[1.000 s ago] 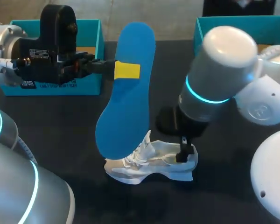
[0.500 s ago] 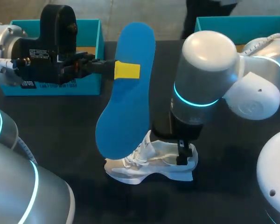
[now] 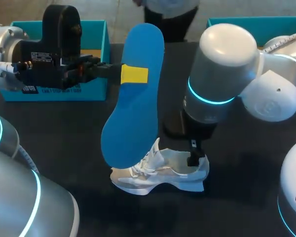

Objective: Take the shoe out of the shoebox, open the shoe tongue, remove and reinsert the insole, then place the shoe into the shoebox

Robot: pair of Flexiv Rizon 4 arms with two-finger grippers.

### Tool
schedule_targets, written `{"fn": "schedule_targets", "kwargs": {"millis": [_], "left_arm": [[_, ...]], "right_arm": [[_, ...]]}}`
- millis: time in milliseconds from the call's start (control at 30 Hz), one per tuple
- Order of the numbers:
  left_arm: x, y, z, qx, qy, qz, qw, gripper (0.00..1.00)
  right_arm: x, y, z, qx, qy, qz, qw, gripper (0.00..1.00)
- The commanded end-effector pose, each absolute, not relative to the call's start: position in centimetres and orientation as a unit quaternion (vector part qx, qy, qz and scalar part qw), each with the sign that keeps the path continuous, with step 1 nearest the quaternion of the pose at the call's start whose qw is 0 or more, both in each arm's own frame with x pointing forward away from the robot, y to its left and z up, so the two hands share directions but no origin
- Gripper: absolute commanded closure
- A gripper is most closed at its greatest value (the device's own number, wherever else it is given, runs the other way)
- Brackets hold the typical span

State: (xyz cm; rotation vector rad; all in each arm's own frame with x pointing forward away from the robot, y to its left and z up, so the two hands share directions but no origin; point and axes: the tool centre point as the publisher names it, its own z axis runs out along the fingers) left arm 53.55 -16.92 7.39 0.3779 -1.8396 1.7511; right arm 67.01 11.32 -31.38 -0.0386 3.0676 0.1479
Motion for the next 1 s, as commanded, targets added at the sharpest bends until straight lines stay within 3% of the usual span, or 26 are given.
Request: {"fn": "schedule_targets", "kwargs": {"millis": [33,933,967,1000], "left_arm": [[53.5,-17.0,7.4,0.141,-0.688,0.653,0.283,1.00],[53.5,-17.0,7.4,0.141,-0.688,0.653,0.283,1.00],[53.5,-17.0,7.4,0.141,-0.688,0.653,0.283,1.00],[53.5,-17.0,7.4,0.141,-0.688,0.653,0.283,1.00]], "right_arm": [[67.8,12.4,-32.2,-0.016,0.998,0.047,0.030,0.00],[69.6,14.5,-39.7,-0.014,0.997,0.078,-0.004,0.00],[69.6,14.5,-39.9,-0.013,0.997,0.077,-0.005,0.15],[69.6,14.5,-40.1,-0.011,0.997,0.077,-0.006,0.47]]}}
